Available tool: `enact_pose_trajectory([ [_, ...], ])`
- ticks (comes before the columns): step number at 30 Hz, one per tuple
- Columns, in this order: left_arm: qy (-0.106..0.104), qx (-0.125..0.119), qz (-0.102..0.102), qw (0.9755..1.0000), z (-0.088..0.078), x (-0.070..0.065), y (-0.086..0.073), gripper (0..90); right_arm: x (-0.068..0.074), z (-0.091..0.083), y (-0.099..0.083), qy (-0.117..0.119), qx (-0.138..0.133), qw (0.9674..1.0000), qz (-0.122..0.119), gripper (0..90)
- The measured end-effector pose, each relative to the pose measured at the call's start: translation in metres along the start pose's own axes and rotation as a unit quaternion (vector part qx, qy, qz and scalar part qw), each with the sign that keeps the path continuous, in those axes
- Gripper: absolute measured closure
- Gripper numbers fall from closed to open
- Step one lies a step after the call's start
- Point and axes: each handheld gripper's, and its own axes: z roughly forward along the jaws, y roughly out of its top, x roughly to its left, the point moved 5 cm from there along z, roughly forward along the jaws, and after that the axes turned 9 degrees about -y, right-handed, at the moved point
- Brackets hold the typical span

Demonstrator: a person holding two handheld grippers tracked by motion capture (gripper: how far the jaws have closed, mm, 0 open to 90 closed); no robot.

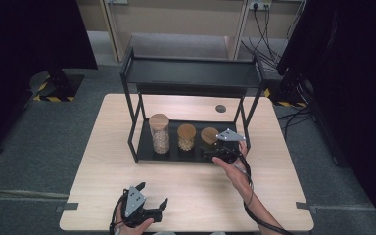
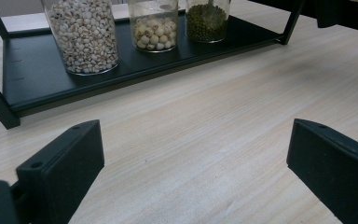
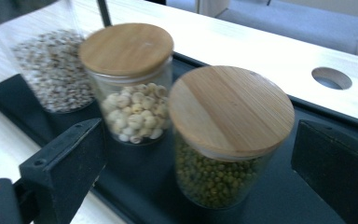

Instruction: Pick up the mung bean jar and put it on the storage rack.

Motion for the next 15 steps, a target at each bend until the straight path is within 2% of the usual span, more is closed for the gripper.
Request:
enact_pose_trajectory([
  [15, 0.0, 0.0, 0.001, 1.0, 0.0, -0.001, 0.0, 3.4, 0.005, -0.029, -0.005, 0.03, -0.033, 0.999, -0.004, 3.3],
])
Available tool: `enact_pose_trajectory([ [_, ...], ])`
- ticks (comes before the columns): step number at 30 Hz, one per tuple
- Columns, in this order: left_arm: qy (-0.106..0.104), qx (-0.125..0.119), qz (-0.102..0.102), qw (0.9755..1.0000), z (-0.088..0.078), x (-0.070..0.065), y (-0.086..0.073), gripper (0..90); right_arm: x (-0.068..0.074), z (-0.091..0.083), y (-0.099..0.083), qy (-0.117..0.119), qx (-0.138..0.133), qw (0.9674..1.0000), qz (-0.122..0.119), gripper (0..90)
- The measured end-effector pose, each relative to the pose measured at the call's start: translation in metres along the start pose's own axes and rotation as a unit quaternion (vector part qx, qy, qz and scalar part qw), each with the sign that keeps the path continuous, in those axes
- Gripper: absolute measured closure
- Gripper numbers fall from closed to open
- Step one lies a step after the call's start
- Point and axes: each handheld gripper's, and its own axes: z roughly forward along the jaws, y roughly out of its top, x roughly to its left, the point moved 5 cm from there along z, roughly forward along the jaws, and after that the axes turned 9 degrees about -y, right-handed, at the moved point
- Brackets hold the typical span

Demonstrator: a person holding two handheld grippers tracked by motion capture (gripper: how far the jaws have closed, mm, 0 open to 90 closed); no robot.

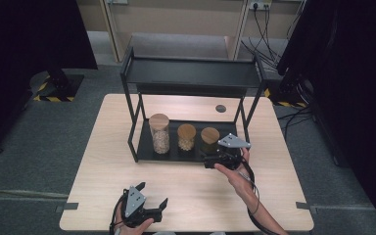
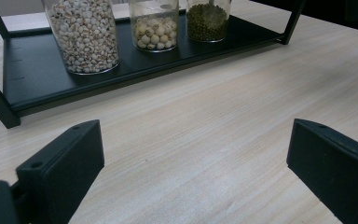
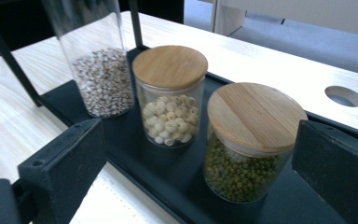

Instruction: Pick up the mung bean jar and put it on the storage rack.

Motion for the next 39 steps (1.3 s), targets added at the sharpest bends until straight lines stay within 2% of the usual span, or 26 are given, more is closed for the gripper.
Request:
enact_pose_trajectory([
  [8, 0.0, 0.0, 0.0, 1.0, 0.0, 0.0, 0.0, 3.4, 0.0, -0.011, -0.001, 0.009, -0.009, 0.9999, -0.006, 3.3],
  [13, 0.0, 0.0, 0.001, 1.0, 0.0, 0.0, 0.0, 3.4, -0.002, -0.017, -0.003, 0.011, -0.013, 0.9998, -0.004, 3.3],
  [24, 0.001, 0.0, 0.0, 1.0, 0.0, 0.0, 0.0, 3.4, 0.002, -0.034, -0.006, 0.032, -0.032, 0.999, -0.001, 3.3],
  [39, 0.001, 0.0, 0.001, 1.0, 0.0, 0.0, 0.0, 3.4, 0.005, -0.05, -0.012, 0.047, -0.043, 0.998, 0.003, 3.3],
])
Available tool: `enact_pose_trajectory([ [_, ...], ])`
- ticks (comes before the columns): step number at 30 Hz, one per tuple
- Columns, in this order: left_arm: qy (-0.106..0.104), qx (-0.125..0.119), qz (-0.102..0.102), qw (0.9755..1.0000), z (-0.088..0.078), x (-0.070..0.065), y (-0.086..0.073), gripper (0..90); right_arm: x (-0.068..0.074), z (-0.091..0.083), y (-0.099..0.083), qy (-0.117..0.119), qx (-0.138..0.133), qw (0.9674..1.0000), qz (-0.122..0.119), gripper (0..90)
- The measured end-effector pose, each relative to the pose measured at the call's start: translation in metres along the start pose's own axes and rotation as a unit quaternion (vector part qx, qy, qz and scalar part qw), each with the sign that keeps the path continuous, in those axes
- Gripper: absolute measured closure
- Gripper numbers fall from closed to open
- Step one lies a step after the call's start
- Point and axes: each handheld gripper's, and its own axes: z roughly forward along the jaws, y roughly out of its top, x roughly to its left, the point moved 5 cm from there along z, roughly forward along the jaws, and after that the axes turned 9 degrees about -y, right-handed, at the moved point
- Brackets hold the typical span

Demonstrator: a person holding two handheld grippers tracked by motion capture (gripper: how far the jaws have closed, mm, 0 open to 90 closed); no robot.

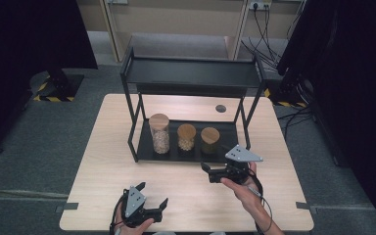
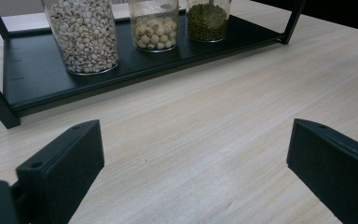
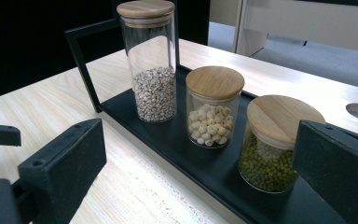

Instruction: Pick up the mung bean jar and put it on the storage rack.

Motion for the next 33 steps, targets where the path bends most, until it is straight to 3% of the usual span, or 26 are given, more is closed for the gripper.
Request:
enact_pose_trajectory([
  [33, 0.003, 0.001, 0.0, 1.0, 0.0, 0.0, 0.0, 3.4, 0.008, -0.033, -0.018, 0.015, -0.024, 0.9996, 0.008, 3.3],
])
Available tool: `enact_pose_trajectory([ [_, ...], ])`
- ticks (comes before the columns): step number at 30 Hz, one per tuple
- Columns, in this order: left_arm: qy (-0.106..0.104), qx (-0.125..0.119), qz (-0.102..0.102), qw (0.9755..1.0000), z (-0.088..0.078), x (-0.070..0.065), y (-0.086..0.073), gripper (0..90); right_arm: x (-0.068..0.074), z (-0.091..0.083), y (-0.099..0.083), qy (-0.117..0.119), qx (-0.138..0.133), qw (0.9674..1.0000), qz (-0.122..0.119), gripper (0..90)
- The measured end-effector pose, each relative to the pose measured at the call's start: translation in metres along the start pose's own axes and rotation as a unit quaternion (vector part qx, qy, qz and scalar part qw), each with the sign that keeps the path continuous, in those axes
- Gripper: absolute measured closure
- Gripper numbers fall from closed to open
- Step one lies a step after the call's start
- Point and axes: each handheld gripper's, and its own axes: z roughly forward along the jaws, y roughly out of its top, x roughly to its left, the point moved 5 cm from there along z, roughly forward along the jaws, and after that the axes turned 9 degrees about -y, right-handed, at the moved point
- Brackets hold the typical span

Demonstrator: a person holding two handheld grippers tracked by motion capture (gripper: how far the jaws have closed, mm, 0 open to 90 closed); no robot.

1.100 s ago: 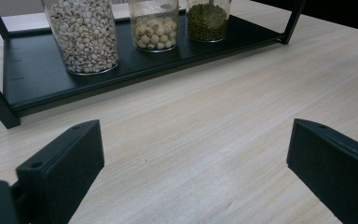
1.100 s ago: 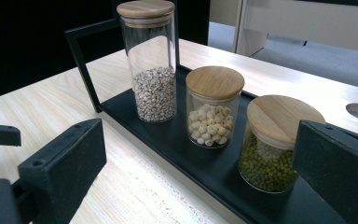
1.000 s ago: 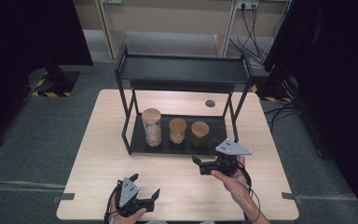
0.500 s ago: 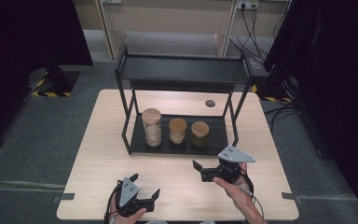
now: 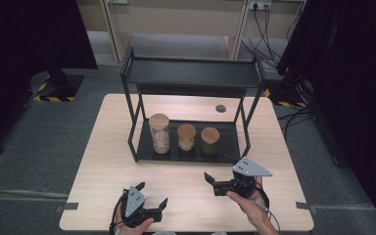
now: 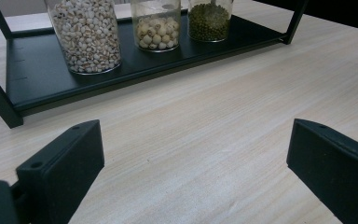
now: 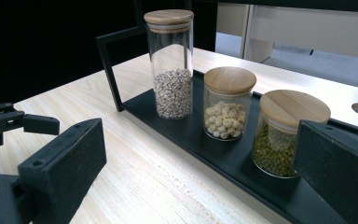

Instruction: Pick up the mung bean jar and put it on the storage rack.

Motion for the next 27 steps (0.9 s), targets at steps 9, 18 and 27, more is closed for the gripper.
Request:
enact_pose_trajectory([
  [9, 0.001, 0.0, 0.001, 1.0, 0.0, 0.0, 0.0, 3.4, -0.003, -0.005, -0.007, -0.007, 0.0, 1.0, 0.004, 3.3],
  [18, 0.0, 0.002, 0.001, 1.0, 0.001, -0.001, 0.0, 3.4, -0.007, -0.014, -0.019, -0.008, -0.005, 0.9999, 0.014, 3.2],
  [27, 0.001, 0.001, 0.0, 1.0, 0.001, -0.001, 0.0, 3.4, -0.003, -0.015, -0.029, 0.009, 0.0, 0.9998, 0.017, 3.2],
])
